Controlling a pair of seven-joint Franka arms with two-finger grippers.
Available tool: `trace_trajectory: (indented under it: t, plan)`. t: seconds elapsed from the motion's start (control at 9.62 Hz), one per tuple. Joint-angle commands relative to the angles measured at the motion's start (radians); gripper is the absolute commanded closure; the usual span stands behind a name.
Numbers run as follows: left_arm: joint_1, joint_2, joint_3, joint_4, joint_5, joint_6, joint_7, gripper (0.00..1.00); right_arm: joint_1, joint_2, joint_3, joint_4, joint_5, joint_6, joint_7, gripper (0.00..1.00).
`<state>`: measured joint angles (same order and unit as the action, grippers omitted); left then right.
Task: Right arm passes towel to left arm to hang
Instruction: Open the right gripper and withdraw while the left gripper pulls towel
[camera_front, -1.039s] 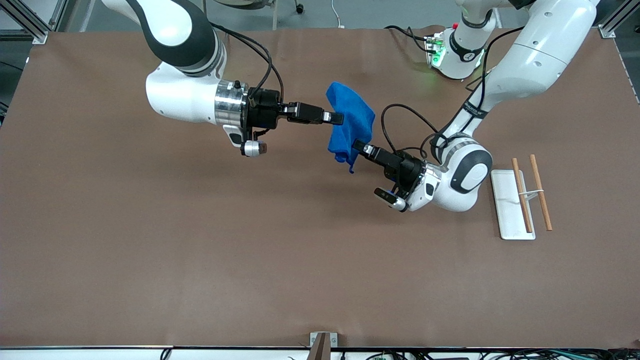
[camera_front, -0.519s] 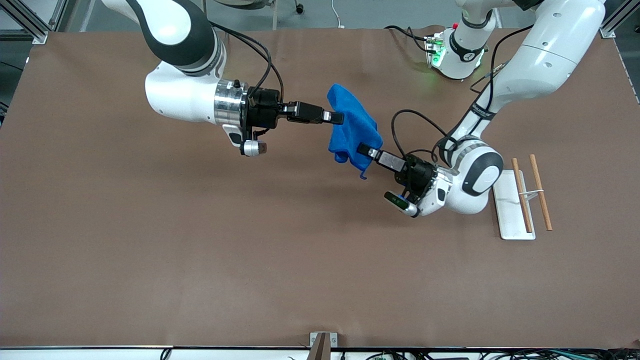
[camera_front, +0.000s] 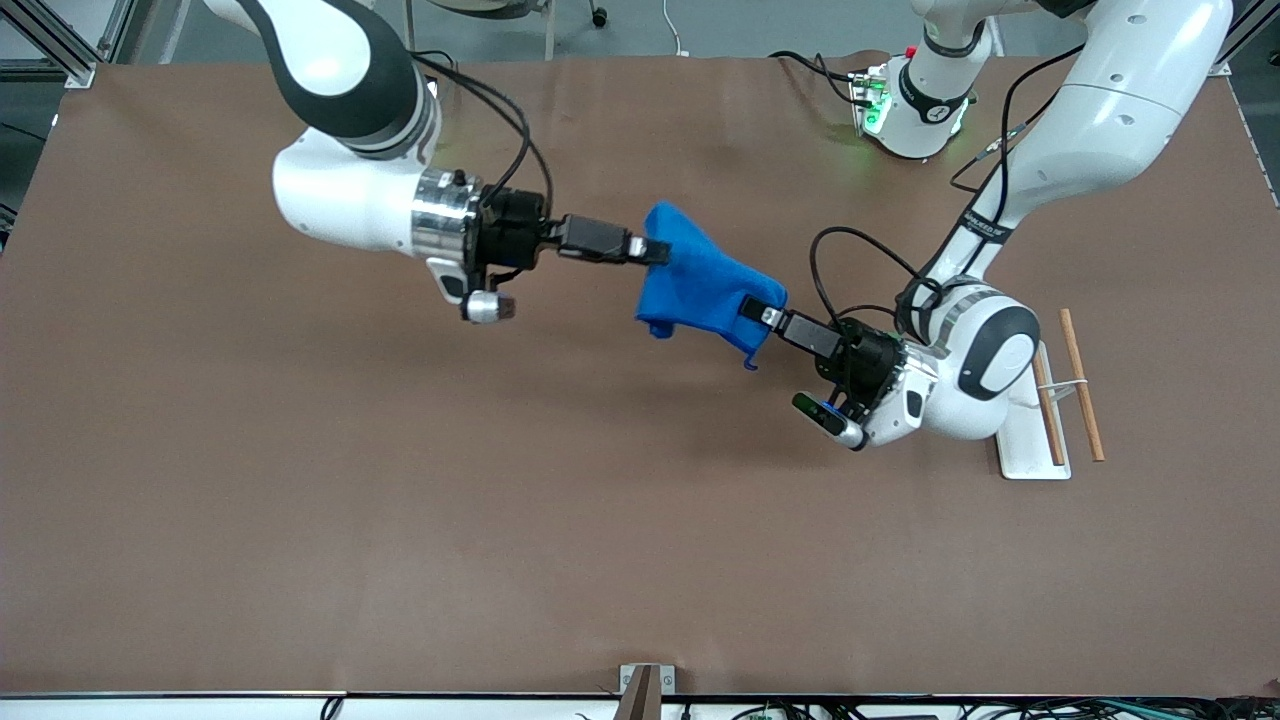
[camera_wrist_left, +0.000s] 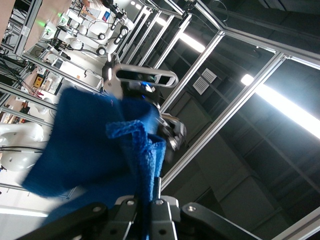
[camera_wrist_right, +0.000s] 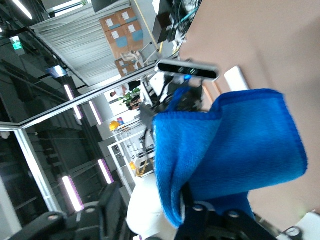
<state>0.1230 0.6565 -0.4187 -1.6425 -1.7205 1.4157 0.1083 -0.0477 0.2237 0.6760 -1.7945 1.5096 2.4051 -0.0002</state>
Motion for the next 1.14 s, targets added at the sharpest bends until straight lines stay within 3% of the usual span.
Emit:
trace_trajectory:
  t: [0.0,0.31,0.52,0.83,1.04]
  plan:
    - [0.027,-0.008,0.024,0.079,0.1,0.029,-0.154,1.0,-0.044,-0.024,-0.053,-0.052,-0.202,-0.02,-0.008,0.0]
    - [0.038,-0.107,0.072,0.183,0.425,0.1,-0.431,1.0,-0.043,-0.073,-0.214,-0.159,-0.643,-0.038,-0.001,0.0]
    - [0.043,-0.159,0.081,0.242,0.69,0.1,-0.594,1.0,-0.043,-0.119,-0.332,-0.227,-0.869,-0.04,-0.001,0.0]
    - [0.052,-0.208,0.083,0.266,1.014,0.101,-0.771,1.0,-0.037,-0.124,-0.508,-0.226,-1.137,-0.06,-0.001,0.0]
    - [0.053,-0.239,0.081,0.267,1.2,0.101,-0.834,0.99,-0.037,-0.17,-0.628,-0.212,-1.291,-0.151,-0.006,0.0]
